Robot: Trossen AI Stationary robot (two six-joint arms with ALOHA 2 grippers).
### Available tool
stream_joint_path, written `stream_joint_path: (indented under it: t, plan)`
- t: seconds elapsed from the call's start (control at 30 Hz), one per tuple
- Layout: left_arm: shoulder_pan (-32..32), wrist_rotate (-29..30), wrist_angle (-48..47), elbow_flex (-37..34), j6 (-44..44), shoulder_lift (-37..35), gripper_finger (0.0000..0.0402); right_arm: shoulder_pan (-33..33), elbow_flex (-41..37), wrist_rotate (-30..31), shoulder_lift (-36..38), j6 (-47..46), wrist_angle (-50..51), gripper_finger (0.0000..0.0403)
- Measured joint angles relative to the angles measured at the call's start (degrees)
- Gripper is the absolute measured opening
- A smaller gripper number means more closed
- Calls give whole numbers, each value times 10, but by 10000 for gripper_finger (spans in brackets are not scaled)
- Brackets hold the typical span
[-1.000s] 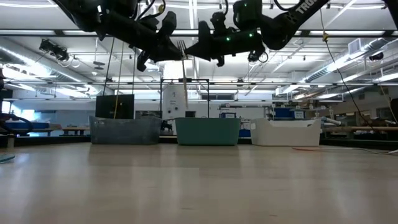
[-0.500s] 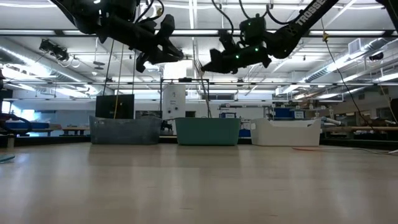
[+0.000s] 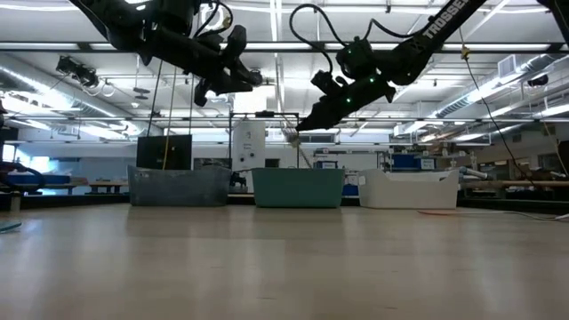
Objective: Sort silverware by color (type)
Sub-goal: Put the gold fork into the green bin, then put the blue fork into the black transparent bin
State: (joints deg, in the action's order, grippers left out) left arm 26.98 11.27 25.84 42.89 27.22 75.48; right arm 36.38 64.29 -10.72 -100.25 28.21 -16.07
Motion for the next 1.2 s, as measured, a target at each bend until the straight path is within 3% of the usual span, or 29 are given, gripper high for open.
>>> stream_joint_path:
  t: [0.17, 0.43, 0.53, 0.7, 0.87, 0.97, 1.2]
  plan:
    - [0, 0, -50, 0, 5, 0, 103, 0, 0, 14, 0, 0, 4, 67]
    - [-2, -14, -136, 0, 4, -1, 103, 3, 0, 119, 1, 3, 1, 74]
    - [-2, -72, -172, 0, 2, -1, 102, -1, 0, 164, 13, 22, 0, 74]
    - [-20, -226, -280, 0, 7, -2, 102, -16, 0, 226, 47, 74, -1, 75]
    - [-87, -256, -446, 0, 46, -2, 102, -33, 0, 277, 95, 97, -1, 75]
    - [-146, -255, -522, 0, 119, -2, 102, -46, 0, 321, 129, 97, 0, 75]
    - [-294, -210, -573, 0, 303, -2, 102, -87, 0, 427, 209, 95, 0, 75]
